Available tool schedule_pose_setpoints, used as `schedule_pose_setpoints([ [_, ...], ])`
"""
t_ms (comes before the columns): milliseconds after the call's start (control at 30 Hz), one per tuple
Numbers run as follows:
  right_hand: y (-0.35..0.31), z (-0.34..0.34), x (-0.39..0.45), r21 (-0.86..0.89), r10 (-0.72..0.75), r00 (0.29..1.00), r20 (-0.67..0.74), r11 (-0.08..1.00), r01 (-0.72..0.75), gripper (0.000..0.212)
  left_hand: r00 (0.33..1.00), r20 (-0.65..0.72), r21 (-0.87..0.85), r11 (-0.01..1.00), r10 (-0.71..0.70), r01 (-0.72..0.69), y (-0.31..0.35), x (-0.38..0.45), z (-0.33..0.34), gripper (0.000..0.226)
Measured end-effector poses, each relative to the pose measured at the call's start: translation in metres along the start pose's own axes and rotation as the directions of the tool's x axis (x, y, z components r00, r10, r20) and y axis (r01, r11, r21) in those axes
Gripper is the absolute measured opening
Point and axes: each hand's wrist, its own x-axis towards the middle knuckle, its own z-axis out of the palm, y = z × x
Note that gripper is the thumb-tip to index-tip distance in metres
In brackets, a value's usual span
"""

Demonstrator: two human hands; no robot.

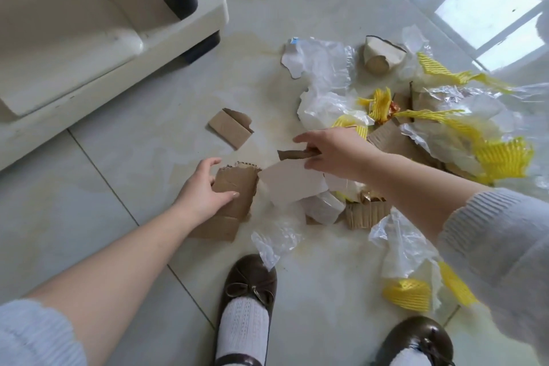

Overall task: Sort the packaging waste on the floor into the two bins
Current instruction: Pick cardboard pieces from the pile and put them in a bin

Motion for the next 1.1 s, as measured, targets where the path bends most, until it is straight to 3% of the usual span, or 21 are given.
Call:
schedule_pose_setpoints([
  [67,0.003,-0.011,-0.006,-0.001,0.015,1.000,-0.014,1.000,-0.015,0.030,0.999,0.027,-0.078,0.997,0.029,-0.027,0.002,-0.004,0.000,0.048],
  [167,0.005,-0.030,-0.016,0.097,0.063,0.993,-0.098,0.994,-0.054,0.025,0.995,0.085,-0.243,0.970,0.052,-0.030,0.011,-0.012,-0.003,0.021],
  [333,0.003,-0.048,-0.016,0.321,0.232,0.924,-0.304,0.938,-0.130,0.030,0.991,0.094,-0.365,0.930,0.095,-0.055,0.030,0.002,-0.027,0.009],
  [400,0.007,-0.050,-0.010,0.517,0.361,0.875,-0.324,0.842,-0.156,0.031,0.990,0.065,-0.256,0.961,0.127,-0.107,0.041,0.018,-0.039,0.006],
  [467,0.013,-0.054,-0.005,0.697,0.497,0.815,-0.297,0.696,-0.170,0.034,0.976,0.054,0.083,0.973,0.210,-0.214,0.054,0.036,-0.049,0.006],
  [533,0.025,-0.058,-0.004,0.815,0.571,0.787,-0.235,0.557,-0.161,0.031,0.940,0.117,0.483,0.809,0.319,-0.335,0.065,0.055,-0.053,0.023],
  [600,0.040,-0.065,-0.007,0.881,0.600,0.782,-0.170,0.448,-0.153,0.021,0.921,0.221,0.744,0.556,0.321,-0.372,0.077,0.068,-0.053,0.034],
  [667,0.060,-0.075,-0.015,0.924,0.631,0.768,-0.110,0.351,-0.155,0.023,0.913,0.307,0.876,0.295,0.270,-0.382,0.090,0.080,-0.049,0.041],
  [767,0.089,-0.087,-0.029,0.971,0.642,0.766,-0.031,0.202,-0.130,0.026,0.894,0.384,0.912,0.054,0.231,-0.406,0.104,0.092,-0.036,0.044],
  [833,0.105,-0.087,-0.037,0.986,0.660,0.751,-0.004,0.128,-0.108,0.030,0.884,0.415,0.908,-0.033,0.216,-0.418,0.110,0.098,-0.028,0.044],
  [967,0.125,-0.072,-0.047,0.991,0.674,0.734,0.088,0.014,-0.132,0.033,0.878,0.428,0.903,-0.059,0.212,-0.426,0.119,0.107,-0.023,0.042],
  [1033,0.127,-0.062,-0.050,0.971,0.619,0.756,0.213,-0.051,-0.232,0.035,0.883,0.433,0.901,-0.076,0.180,-0.427,0.121,0.110,-0.023,0.044],
  [1100,0.127,-0.048,-0.049,0.929,0.565,0.763,0.314,-0.017,-0.370,0.037,0.886,0.442,0.897,-0.083,0.139,-0.434,0.122,0.112,-0.022,0.047],
])
